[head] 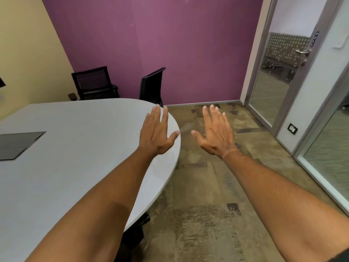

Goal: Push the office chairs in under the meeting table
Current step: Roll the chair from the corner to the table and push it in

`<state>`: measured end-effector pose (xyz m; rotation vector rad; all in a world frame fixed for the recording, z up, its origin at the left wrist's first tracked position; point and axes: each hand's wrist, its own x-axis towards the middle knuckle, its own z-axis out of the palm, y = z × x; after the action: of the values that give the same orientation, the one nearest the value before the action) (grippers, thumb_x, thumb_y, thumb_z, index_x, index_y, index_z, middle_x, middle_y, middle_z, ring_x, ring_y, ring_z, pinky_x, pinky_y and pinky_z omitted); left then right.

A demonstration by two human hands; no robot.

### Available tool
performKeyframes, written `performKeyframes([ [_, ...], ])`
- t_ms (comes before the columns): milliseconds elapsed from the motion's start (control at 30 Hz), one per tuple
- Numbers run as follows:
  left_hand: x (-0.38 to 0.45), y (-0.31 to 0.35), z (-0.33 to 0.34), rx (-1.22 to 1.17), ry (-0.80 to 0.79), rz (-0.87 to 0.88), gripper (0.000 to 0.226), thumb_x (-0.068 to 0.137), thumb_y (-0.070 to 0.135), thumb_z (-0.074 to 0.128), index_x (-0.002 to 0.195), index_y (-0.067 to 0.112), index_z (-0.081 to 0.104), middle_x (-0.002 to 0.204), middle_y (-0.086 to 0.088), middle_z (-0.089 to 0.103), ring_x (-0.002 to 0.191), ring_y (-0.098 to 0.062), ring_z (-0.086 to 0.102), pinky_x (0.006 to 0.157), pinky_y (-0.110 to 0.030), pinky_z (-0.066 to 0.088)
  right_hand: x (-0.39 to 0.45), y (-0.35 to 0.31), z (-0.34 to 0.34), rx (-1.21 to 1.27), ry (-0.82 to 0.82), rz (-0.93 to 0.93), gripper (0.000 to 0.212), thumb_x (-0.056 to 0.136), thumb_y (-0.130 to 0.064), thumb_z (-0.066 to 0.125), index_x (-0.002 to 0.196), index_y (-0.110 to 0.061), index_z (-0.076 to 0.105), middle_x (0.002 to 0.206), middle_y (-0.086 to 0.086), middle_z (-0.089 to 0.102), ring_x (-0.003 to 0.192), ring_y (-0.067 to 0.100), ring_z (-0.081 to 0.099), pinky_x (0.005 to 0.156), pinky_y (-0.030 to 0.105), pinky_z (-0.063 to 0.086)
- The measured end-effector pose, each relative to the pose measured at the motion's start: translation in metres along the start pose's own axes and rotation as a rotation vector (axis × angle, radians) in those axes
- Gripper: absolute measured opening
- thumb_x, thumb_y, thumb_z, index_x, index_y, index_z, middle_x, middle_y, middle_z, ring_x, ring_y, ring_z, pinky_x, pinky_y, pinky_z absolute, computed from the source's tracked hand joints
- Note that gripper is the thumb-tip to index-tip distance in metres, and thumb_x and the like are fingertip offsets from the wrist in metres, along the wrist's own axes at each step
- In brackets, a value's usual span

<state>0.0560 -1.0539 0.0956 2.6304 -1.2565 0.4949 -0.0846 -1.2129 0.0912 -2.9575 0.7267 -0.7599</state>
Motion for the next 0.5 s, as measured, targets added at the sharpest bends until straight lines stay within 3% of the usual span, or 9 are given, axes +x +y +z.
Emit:
performKeyframes([
  [267,0.124,0.019,0.063,-0.02,0.032,0.006,0.093,0.083,0.071,0.021,0.156,0.017,-0.001,0.163,-0.012,-0.002,0.15,-0.028,-0.003,0.118,-0.039,-0.004,0.093,0.075,0.05,0.038,0.02,0.01,0.09,0.087,-0.064,0.033,0.154,-0.009,0.008,0.16,0.02,0.012,0.149,0.032,0.01,0.121,0.047,0.005],
  [500,0.271,0.015,0.134,-0.049,0.046,-0.006,0.093,0.084,0.069,0.024,0.155,0.013,0.002,0.163,-0.016,0.002,0.15,-0.031,-0.001,0.122,-0.046,0.006,0.223,0.144,0.12,0.01,0.008,0.012,0.091,0.086,-0.066,0.032,0.155,-0.012,0.004,0.161,0.019,0.009,0.149,0.029,0.006,0.121,0.046,0.004],
])
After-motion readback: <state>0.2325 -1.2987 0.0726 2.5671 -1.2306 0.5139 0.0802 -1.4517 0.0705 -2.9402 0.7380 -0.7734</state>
